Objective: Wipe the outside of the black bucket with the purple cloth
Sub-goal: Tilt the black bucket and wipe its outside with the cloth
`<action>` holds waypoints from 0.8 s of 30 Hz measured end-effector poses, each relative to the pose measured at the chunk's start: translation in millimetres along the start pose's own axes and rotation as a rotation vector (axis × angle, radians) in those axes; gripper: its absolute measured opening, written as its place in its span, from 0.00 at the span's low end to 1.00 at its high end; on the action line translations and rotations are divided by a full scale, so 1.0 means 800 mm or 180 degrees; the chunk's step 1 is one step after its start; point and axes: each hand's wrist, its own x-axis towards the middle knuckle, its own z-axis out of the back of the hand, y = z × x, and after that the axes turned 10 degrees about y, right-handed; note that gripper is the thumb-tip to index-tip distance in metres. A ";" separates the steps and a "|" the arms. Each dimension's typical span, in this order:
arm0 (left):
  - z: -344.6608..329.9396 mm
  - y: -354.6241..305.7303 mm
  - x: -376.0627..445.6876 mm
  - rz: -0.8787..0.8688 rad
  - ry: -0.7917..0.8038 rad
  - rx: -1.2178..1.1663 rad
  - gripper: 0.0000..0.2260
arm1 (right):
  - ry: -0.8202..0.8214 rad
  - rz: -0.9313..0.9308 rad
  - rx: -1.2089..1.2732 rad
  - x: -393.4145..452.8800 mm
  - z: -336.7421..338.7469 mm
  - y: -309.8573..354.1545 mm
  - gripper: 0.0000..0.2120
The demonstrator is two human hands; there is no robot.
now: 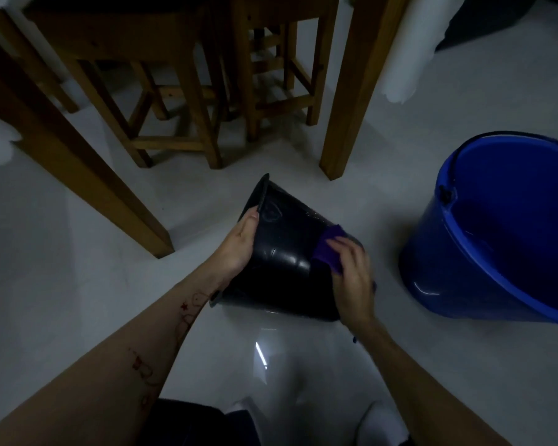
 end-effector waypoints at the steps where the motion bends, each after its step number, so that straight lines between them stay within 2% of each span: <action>1: -0.001 0.001 0.004 -0.0014 -0.0002 -0.0125 0.25 | 0.0005 0.0306 -0.0006 -0.004 -0.007 0.018 0.23; 4: 0.000 0.006 0.008 0.0041 -0.0045 -0.0324 0.34 | 0.0111 0.1002 -0.0137 0.025 -0.019 0.069 0.21; 6: 0.001 0.011 0.009 0.0074 -0.0071 -0.0289 0.39 | 0.0162 0.0839 -0.0193 0.057 -0.019 0.078 0.22; 8: 0.003 0.015 0.009 0.0138 -0.0085 -0.0240 0.43 | 0.0130 0.0316 -0.0184 0.083 -0.014 0.059 0.21; 11: 0.003 0.012 0.005 0.0124 -0.0067 -0.0175 0.37 | 0.0133 -0.0476 -0.0282 0.087 0.002 0.005 0.16; 13: 0.004 0.011 0.002 0.0065 -0.0065 -0.0102 0.32 | 0.0135 -0.0629 -0.0233 0.062 0.013 -0.021 0.16; 16: 0.001 0.014 0.005 0.0150 -0.0056 -0.0203 0.40 | 0.0052 0.0008 -0.0064 0.019 0.011 -0.006 0.21; 17: -0.001 0.014 0.006 0.0163 -0.0017 -0.0280 0.38 | 0.0029 0.0262 -0.0072 0.013 0.003 0.011 0.23; 19: -0.007 0.007 0.004 0.0120 0.0032 -0.0351 0.27 | 0.0089 0.0672 -0.0203 0.017 -0.015 0.047 0.22; 21: -0.008 0.005 0.004 0.0068 0.0038 -0.0322 0.22 | 0.0133 0.0812 -0.0299 0.034 -0.024 0.074 0.23; 24: -0.005 0.006 0.004 -0.0068 0.0023 -0.0226 0.23 | 0.0024 0.0598 -0.0467 0.070 -0.019 0.072 0.22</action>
